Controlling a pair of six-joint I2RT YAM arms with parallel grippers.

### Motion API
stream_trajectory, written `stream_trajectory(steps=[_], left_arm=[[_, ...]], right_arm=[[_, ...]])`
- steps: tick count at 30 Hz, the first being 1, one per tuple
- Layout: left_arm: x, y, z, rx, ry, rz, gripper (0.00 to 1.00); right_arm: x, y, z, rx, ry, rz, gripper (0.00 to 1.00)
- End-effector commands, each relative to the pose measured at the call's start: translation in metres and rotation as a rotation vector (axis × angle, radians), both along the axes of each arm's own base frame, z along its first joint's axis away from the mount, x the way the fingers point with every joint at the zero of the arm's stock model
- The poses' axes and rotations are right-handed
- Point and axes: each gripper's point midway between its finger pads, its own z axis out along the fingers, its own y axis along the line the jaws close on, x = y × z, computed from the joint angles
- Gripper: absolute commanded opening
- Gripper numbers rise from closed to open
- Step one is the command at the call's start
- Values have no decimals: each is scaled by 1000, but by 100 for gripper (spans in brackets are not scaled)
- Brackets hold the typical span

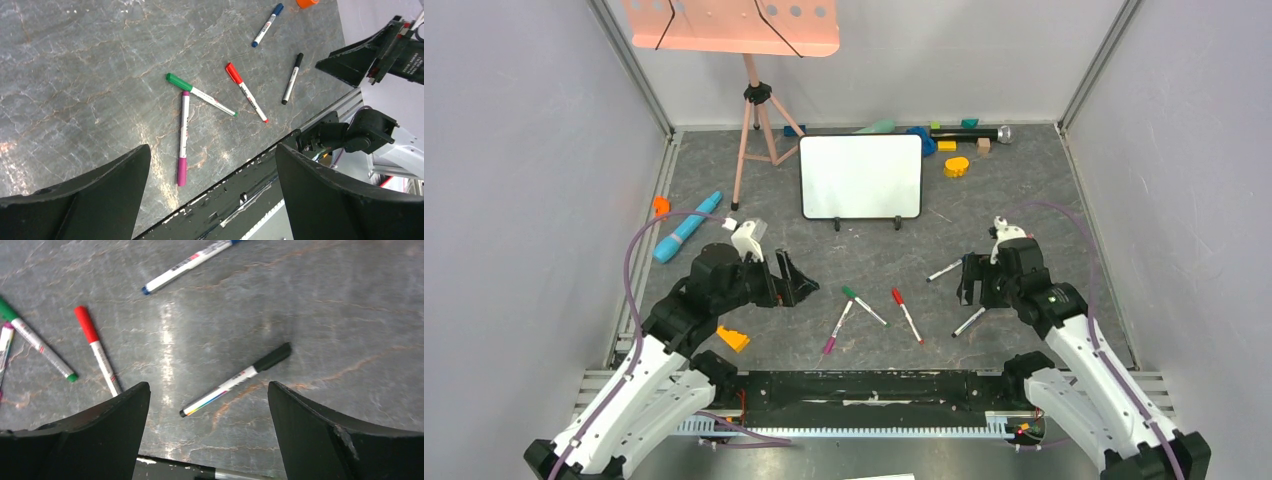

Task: Write a sentence on the whiteboard
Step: Open the whiteboard marker at the center of the board.

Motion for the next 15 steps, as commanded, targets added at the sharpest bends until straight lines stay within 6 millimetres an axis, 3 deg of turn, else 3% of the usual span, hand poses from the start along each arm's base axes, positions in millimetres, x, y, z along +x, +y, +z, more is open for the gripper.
stream_trajectory(steps=[1,7,11,15], left_arm=[[7,-9,6,15,-100,-86,100],[8,-9,-2,39,-63,-92,100],[7,-7,-2,37,-70,-80,100],[12,2,-6,72,-74,-29,100]], right_arm=[[13,36,18,72,-66,174,89],[20,65,24,40,-98,257,86],[16,102,22,22,-107,349,84],[-2,156,19,59,-116,440,84]])
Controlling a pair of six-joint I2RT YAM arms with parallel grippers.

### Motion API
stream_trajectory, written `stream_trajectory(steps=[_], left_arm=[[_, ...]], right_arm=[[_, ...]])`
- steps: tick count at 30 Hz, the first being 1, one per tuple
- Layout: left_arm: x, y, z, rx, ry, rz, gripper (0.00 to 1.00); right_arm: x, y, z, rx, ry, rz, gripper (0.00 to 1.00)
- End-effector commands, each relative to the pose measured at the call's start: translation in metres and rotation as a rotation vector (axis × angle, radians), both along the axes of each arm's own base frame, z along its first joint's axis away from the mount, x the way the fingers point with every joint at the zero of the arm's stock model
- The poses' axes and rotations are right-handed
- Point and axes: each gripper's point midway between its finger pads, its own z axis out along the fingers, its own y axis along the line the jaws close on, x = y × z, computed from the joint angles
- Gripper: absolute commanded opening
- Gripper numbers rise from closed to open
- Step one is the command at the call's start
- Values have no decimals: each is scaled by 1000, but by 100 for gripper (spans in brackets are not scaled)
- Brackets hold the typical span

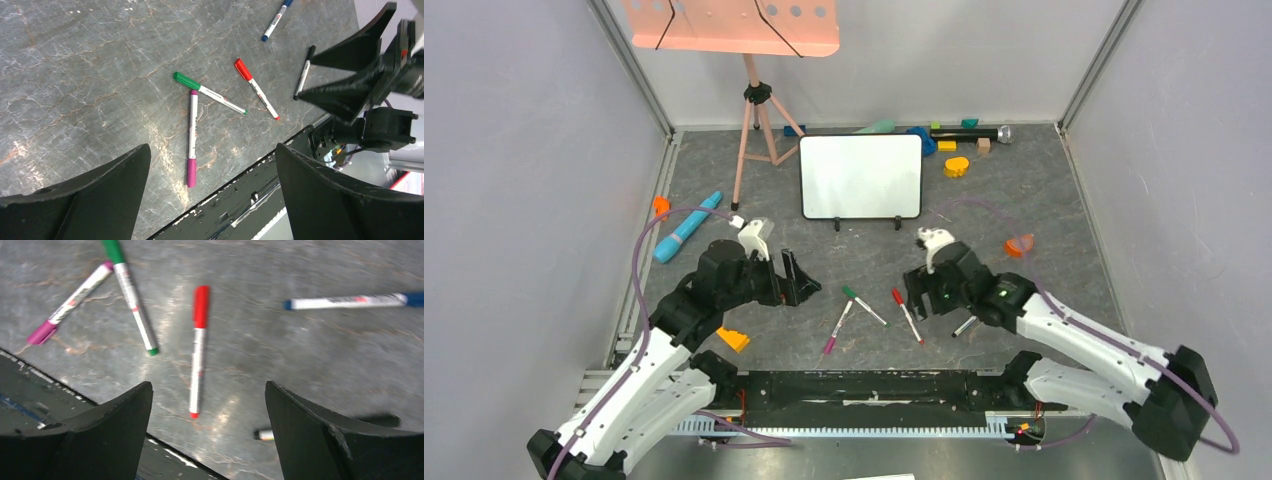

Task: Write a sentence on the whiteboard
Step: Open the whiteboard marker at the center of the board.

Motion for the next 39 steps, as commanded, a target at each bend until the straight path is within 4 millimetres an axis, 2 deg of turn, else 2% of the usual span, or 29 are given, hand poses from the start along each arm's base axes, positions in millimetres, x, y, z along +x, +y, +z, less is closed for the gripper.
stream_trajectory(steps=[1,4,6,10,13,15,17,21,30,34,37,39], left_arm=[[7,9,1,43,-57,28,100],[10,16,1,59,-66,70,100],[11,18,1,56,-69,88,100],[9,20,4,52,-80,93,100],[9,24,7,54,-96,110,100],[9,26,8,50,-103,125,100],[8,28,9,39,-105,138,100],[8,26,10,32,-113,133,100],[7,26,6,42,-91,136,100],[8,25,5,43,-81,140,100],[8,25,4,48,-78,139,100],[8,26,4,50,-78,141,100]], right_arm=[[1,63,23,101,-97,50,85],[-11,102,18,56,-106,140,85],[-15,121,18,0,-109,188,85],[-21,147,5,-108,-110,273,78],[-24,156,-8,-122,-90,312,72],[-24,156,-16,-140,-75,308,68],[-23,155,-23,-176,-53,291,60],[-18,146,-34,-231,-41,246,59],[-7,117,-52,-204,45,233,58],[-8,109,-64,-248,68,255,52],[-9,103,-76,-277,79,256,45],[-13,102,-83,-276,94,259,30]])
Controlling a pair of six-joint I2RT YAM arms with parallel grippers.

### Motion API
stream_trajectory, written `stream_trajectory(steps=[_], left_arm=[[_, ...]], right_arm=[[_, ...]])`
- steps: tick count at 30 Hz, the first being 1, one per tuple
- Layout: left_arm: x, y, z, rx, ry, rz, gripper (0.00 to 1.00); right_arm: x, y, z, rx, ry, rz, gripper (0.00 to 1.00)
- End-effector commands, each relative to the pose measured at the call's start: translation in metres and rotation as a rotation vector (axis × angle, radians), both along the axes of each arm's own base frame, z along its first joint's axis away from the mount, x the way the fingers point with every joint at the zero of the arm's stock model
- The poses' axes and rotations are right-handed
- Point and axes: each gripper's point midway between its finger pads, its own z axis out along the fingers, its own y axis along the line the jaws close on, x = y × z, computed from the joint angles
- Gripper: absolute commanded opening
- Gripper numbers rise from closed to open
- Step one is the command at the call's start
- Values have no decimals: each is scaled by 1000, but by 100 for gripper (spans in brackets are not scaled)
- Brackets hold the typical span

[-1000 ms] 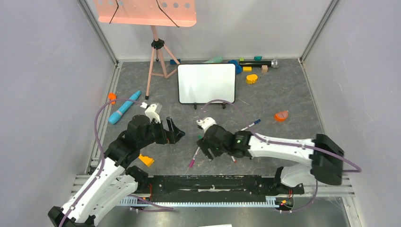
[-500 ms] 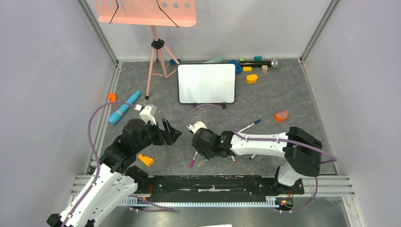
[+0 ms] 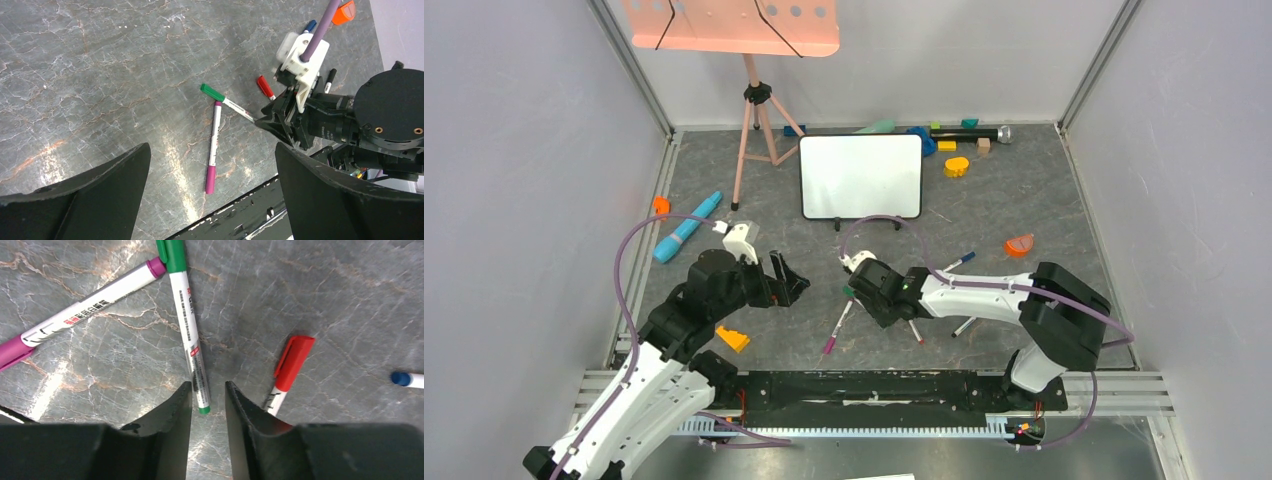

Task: Write a sentence on the whiteboard
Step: Open the whiteboard marker at the center of the board.

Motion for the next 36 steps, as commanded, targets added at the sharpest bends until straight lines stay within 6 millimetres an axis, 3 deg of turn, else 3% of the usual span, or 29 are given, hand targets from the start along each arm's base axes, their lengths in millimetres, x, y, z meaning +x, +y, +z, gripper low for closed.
stream_trajectory(steps=[1,3,5,7,10,14,18,21,22,24,29,33,36], left_arm=[[3,1,2,-3,-9,14,100],[2,0,1,-2,-3,11,100],[2,-2,1,-4,4,5,100],[3,-3,-1,0,14,-1,100],[5,-6,-4,10,36,-7,100],[5,-9,-7,12,64,-19,100],[3,-10,-8,14,76,-25,100],[4,-9,-6,13,61,-24,100],[4,-9,-6,11,60,-20,100],[5,-11,-4,-3,71,-13,100],[9,-33,7,-92,138,-41,100],[17,-56,21,-159,217,-80,99],[24,-65,23,-204,282,-66,92]], right_arm=[[-7,3,-12,11,27,26,21],[-9,8,-9,35,39,33,6],[-8,10,-2,57,29,28,2],[-5,10,4,70,12,23,8],[-5,9,4,63,6,40,34],[-7,3,-13,4,28,58,36],[-7,-1,-22,-21,30,51,22],[-8,1,-21,-6,36,55,20],[-8,2,-19,0,33,57,4],[-4,2,-9,15,5,42,0],[4,14,42,147,-77,37,0],[-2,29,75,260,-74,75,0],[-7,40,94,326,-59,109,0]])
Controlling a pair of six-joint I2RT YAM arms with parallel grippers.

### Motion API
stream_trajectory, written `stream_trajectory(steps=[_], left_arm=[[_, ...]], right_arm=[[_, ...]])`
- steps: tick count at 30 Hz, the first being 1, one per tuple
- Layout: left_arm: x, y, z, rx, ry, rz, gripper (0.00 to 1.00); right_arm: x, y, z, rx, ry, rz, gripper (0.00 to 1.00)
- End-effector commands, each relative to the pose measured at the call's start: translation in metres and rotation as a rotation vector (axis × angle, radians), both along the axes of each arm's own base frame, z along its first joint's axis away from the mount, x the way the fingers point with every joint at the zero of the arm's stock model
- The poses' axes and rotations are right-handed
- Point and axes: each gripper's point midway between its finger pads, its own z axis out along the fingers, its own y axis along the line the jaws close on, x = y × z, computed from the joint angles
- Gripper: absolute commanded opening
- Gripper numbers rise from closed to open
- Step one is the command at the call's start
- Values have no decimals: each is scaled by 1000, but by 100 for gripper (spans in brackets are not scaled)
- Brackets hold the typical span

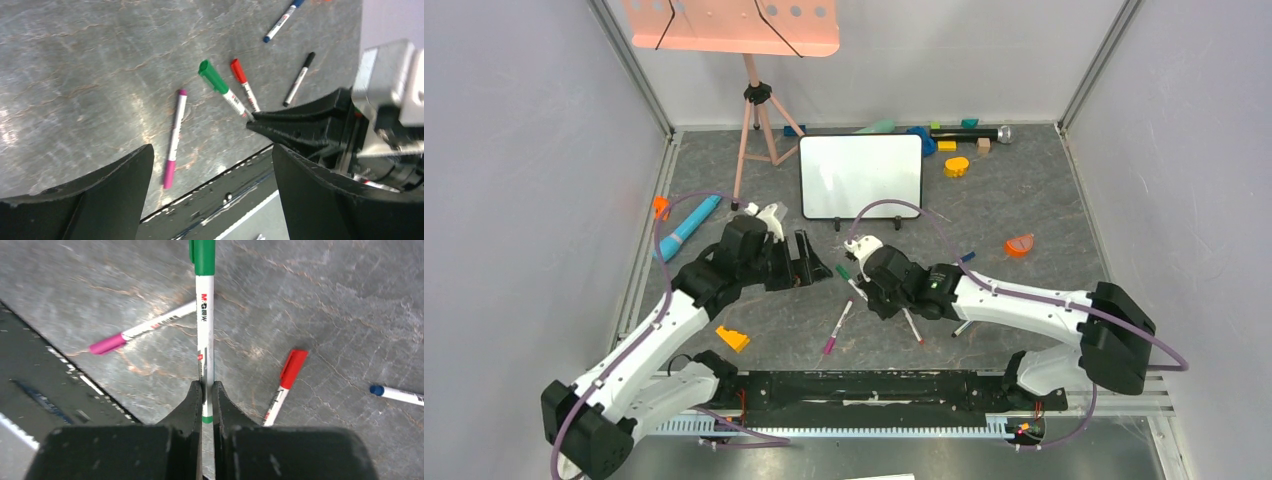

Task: Write a sentence on the whiteboard
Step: Open the whiteboard marker at the center of the board.

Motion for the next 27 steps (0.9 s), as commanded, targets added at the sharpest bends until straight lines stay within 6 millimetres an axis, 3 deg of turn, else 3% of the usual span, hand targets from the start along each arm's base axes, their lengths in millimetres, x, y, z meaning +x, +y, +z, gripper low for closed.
stream_trajectory(steps=[1,4,7,11,17,21,24,27], left_arm=[[13,-26,33,-172,63,10,88],[19,-36,32,-286,138,11,78],[24,-38,25,-368,221,54,74],[30,-39,25,-431,243,70,70],[30,-39,22,-431,257,86,71],[30,-40,23,-448,262,84,59],[28,-40,19,-445,275,87,58],[27,-39,17,-451,269,86,39]], right_arm=[[-6,26,40,135,9,64,0],[-9,36,57,194,7,100,0],[-12,45,71,252,-4,140,0],[-11,47,78,271,-20,149,0],[-9,53,86,288,-34,169,0],[-7,56,91,293,-48,178,0],[-5,59,96,297,-58,186,0],[-3,61,95,290,-60,188,0]])
